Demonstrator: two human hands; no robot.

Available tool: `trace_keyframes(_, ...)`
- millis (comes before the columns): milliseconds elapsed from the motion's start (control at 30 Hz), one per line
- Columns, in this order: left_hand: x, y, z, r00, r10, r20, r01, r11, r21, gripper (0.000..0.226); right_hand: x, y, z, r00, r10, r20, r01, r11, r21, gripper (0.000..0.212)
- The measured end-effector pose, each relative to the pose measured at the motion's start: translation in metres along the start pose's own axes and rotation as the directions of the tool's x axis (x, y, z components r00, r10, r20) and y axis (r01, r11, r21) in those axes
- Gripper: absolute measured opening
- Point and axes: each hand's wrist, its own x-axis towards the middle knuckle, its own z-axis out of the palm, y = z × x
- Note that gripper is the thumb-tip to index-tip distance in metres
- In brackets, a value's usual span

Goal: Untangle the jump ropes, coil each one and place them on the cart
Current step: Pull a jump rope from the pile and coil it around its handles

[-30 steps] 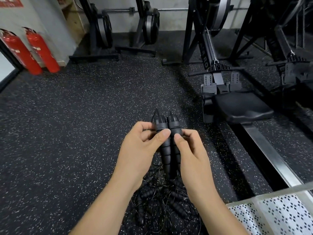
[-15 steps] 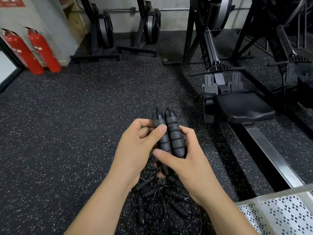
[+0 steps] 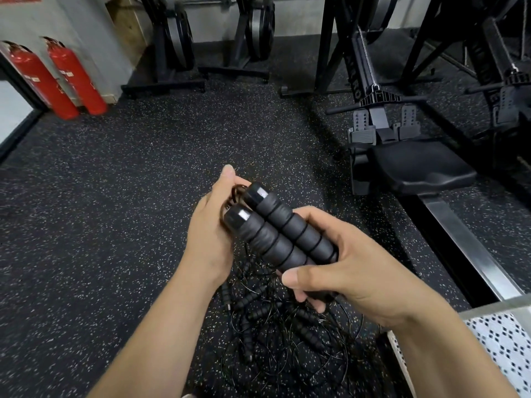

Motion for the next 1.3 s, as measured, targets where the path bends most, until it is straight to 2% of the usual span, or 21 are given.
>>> trace_keyframes(33, -0.001, -0.002, 0.003, 0.999, -0.034, -0.018, 0.034, 0.999, -0.014, 0.03, 0.0, 0.0, 0.002, 1.0, -0.027, 0.001, 0.027, 0.999, 0.018, 0.049)
trace_keyframes(100, -0.005, -0.008, 0.009, 0.999, -0.046, -0.008, 0.047, 0.992, 0.119, 0.027, 0.002, 0.0, 0.008, 0.995, -0.095, -0.03, 0.097, 0.994, 0.042, 0.05)
trace_keyframes(200, -0.011, -0.019, 0.018, 0.988, -0.118, 0.095, 0.086, 0.952, 0.295, 0.023, 0.006, 0.002, 0.009, 0.966, -0.189, -0.177, 0.19, 0.982, -0.011, 0.052)
trace_keyframes(300, -0.012, -0.025, 0.024, 0.984, -0.146, 0.102, 0.086, 0.892, 0.444, 0.029, 0.01, 0.007, 0.006, 0.923, -0.233, -0.305, 0.221, 0.973, -0.072, 0.056)
trace_keyframes(333, -0.01, -0.027, 0.024, 0.985, -0.14, 0.102, 0.075, 0.875, 0.477, 0.026, 0.011, 0.009, 0.006, 0.918, -0.231, -0.322, 0.224, 0.973, -0.061, 0.056)
trace_keyframes(400, -0.013, -0.026, 0.026, 0.977, -0.136, 0.162, 0.024, 0.831, 0.556, 0.005, 0.011, 0.01, 0.006, 0.922, -0.22, -0.318, 0.221, 0.975, -0.034, 0.056)
trace_keyframes(467, -0.018, -0.026, 0.025, 0.963, -0.163, 0.212, -0.009, 0.772, 0.636, 0.008, 0.01, 0.01, 0.006, 0.928, -0.201, -0.313, 0.203, 0.979, -0.028, 0.056)
trace_keyframes(500, -0.018, -0.024, 0.026, 0.958, -0.189, 0.215, 0.019, 0.793, 0.61, 0.014, 0.01, 0.01, 0.006, 0.93, -0.194, -0.314, 0.195, 0.98, -0.029, 0.056)
trace_keyframes(567, -0.021, -0.022, 0.025, 0.952, -0.259, 0.162, 0.092, 0.749, 0.657, 0.034, 0.01, 0.01, 0.006, 0.93, -0.185, -0.316, 0.185, 0.982, -0.031, 0.056)
trace_keyframes(600, -0.021, -0.02, 0.028, 0.955, -0.267, 0.131, 0.106, 0.719, 0.687, 0.035, 0.01, 0.01, 0.005, 0.929, -0.183, -0.323, 0.185, 0.982, -0.025, 0.055)
trace_keyframes(667, -0.022, -0.012, 0.033, 0.961, -0.272, 0.044, 0.16, 0.681, 0.715, 0.022, 0.01, 0.011, 0.002, 0.918, -0.183, -0.351, 0.19, 0.982, -0.014, 0.055)
trace_keyframes(733, -0.018, -0.012, 0.033, 0.956, -0.279, 0.089, 0.101, 0.598, 0.795, 0.016, 0.011, 0.011, 0.001, 0.898, -0.199, -0.392, 0.216, 0.976, -0.001, 0.054)
trace_keyframes(800, -0.016, -0.01, 0.032, 0.949, -0.255, 0.187, 0.004, 0.601, 0.799, 0.037, 0.013, 0.011, -0.002, 0.861, -0.217, -0.461, 0.241, 0.971, -0.006, 0.055)
trace_keyframes(833, -0.014, -0.009, 0.03, 0.951, -0.245, 0.19, 0.012, 0.642, 0.767, 0.046, 0.014, 0.013, -0.005, 0.832, -0.224, -0.508, 0.244, 0.969, -0.029, 0.056)
trace_keyframes(867, -0.013, -0.009, 0.027, 0.947, -0.234, 0.22, -0.017, 0.649, 0.761, 0.051, 0.016, 0.015, -0.009, 0.799, -0.237, -0.553, 0.23, 0.97, -0.084, 0.056)
trace_keyframes(933, -0.016, -0.007, 0.025, 0.925, -0.26, 0.276, -0.075, 0.588, 0.805, 0.052, 0.018, 0.023, -0.018, 0.754, -0.278, -0.595, 0.152, 0.955, -0.254, 0.056)
trace_keyframes(1000, -0.018, 0.001, 0.024, 0.913, -0.281, 0.297, -0.115, 0.521, 0.846, 0.05, 0.019, 0.029, -0.025, 0.757, -0.293, -0.584, 0.073, 0.926, -0.37, 0.056)
trace_keyframes(1067, -0.016, 0.007, 0.018, 0.901, -0.305, 0.308, -0.127, 0.494, 0.86, 0.047, 0.019, 0.03, -0.03, 0.769, -0.279, -0.576, -0.021, 0.888, -0.459, 0.057)
trace_keyframes(1167, -0.015, 0.016, 0.009, 0.889, -0.277, 0.363, -0.145, 0.583, 0.8, 0.04, 0.016, 0.027, -0.035, 0.81, -0.233, -0.539, -0.167, 0.789, -0.592, 0.06)
trace_keyframes(1233, -0.014, 0.023, 0.003, 0.887, -0.238, 0.396, -0.165, 0.638, 0.752, 0.035, 0.014, 0.026, -0.037, 0.859, -0.146, -0.49, -0.243, 0.727, -0.643, 0.061)
trace_keyframes(1300, -0.013, 0.027, -0.001, 0.883, -0.202, 0.424, -0.194, 0.667, 0.719, 0.032, 0.012, 0.024, -0.037, 0.907, -0.02, -0.42, -0.267, 0.743, -0.614, 0.06)
